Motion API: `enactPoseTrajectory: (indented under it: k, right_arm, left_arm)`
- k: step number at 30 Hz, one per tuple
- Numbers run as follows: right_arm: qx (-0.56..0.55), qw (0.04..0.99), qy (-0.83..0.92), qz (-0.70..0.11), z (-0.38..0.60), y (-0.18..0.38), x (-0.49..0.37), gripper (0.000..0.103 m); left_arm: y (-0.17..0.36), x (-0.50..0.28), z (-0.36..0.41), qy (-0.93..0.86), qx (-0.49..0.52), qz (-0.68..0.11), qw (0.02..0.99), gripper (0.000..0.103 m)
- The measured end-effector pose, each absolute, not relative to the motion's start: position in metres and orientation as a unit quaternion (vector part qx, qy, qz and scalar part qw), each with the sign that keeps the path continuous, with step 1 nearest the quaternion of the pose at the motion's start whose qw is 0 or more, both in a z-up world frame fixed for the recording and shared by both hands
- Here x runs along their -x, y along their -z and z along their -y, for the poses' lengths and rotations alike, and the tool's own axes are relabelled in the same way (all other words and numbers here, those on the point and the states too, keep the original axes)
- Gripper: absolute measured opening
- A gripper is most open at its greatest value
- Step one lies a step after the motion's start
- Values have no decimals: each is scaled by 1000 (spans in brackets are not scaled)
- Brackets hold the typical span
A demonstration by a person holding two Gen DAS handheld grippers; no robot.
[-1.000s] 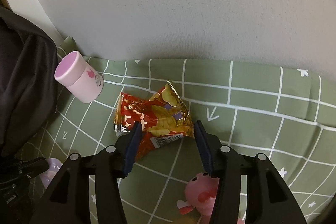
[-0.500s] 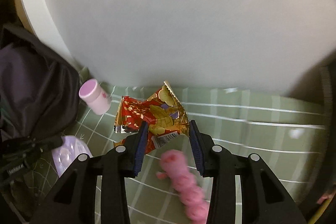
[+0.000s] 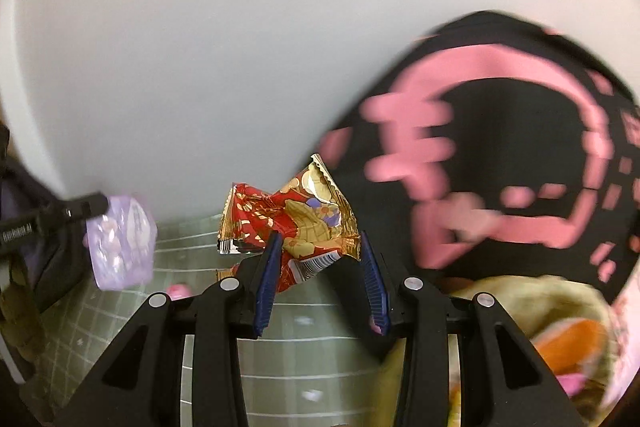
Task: Collect trash
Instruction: 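Carry the red-gold wrapper and lilac candy pack over the trash bag, then open both tools to drop the wrappers into the trash bag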
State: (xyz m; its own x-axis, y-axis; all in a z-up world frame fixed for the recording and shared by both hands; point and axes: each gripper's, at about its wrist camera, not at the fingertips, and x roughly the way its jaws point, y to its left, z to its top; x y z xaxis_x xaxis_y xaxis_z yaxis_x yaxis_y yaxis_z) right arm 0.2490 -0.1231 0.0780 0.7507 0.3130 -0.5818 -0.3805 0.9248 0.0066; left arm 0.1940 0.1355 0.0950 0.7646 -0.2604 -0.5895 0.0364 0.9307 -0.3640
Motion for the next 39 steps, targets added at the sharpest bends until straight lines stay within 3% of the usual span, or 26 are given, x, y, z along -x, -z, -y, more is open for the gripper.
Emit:
enactPoseTrajectory:
  k: [11,21,27,32,39]
  right_arm:
    - [4,959,-31,-283,274,-91,-214,37]
    - [-26,938,-5,-345,321,-32,-206,37]
    - [-39,926,-12,-376,330,2,-207,39]
    - [-11,931,-21,-364,328,-8,-196,46]
    - [-1,945,5,-326,333,-38,-162,47]
  left_arm:
    - [-123,-255,3,243,105,-328,907,2]
    - [-104,-273,92,315,70,-361,875,2]
    - [-93,-275,119,325,58,-380,864,2]
    - [-91,-271,130,334,56,-382,860,2]
    - [-83,-273,140,352,60,-388,850,2]
